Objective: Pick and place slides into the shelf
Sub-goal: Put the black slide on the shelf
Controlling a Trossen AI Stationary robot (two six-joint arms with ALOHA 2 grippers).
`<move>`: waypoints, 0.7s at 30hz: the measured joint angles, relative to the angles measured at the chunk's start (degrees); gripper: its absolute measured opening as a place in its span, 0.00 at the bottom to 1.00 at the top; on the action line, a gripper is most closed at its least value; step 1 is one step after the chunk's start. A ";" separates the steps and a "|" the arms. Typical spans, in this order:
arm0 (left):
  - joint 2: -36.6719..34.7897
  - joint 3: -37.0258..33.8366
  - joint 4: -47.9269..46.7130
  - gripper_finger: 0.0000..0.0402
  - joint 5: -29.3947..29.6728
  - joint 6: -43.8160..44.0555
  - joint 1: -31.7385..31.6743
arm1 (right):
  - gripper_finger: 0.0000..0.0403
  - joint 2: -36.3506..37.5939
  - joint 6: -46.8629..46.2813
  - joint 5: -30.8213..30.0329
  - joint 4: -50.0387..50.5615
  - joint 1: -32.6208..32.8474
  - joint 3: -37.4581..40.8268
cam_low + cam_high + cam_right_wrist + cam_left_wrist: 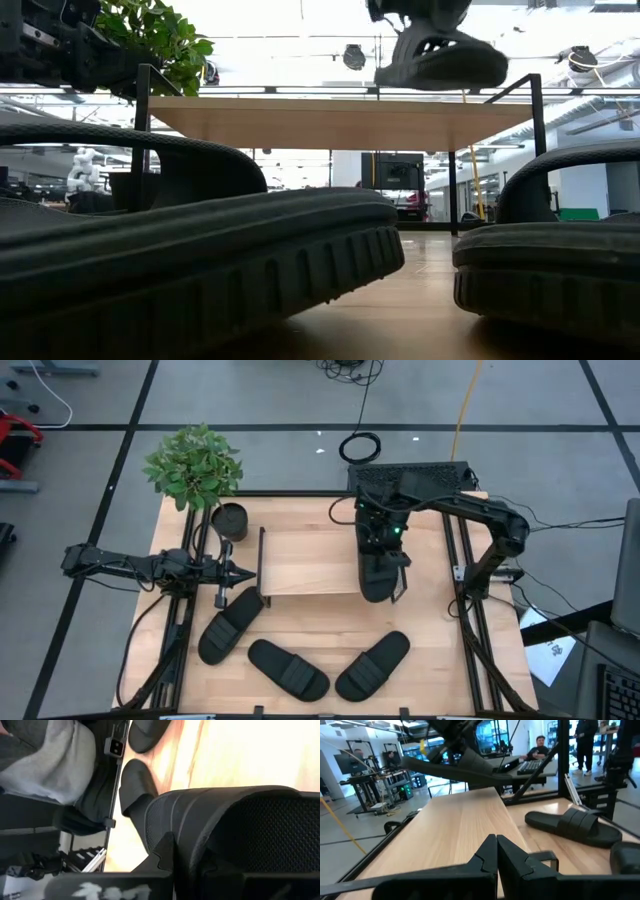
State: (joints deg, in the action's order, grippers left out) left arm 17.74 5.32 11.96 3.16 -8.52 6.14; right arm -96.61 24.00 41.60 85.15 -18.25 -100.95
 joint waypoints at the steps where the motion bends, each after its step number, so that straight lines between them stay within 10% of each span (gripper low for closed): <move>1: 0.00 0.00 -0.26 0.02 0.00 -0.15 0.01 | 0.01 -0.41 0.18 0.21 -0.09 -0.45 0.00; 21: 0.00 0.00 0.93 0.02 0.00 0.00 0.02 | 0.01 -5.74 9.11 4.13 -0.36 -2.44 0.02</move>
State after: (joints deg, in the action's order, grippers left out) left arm 17.74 5.32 12.88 3.16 -8.52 6.15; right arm -102.35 33.11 45.73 84.79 -20.69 -100.92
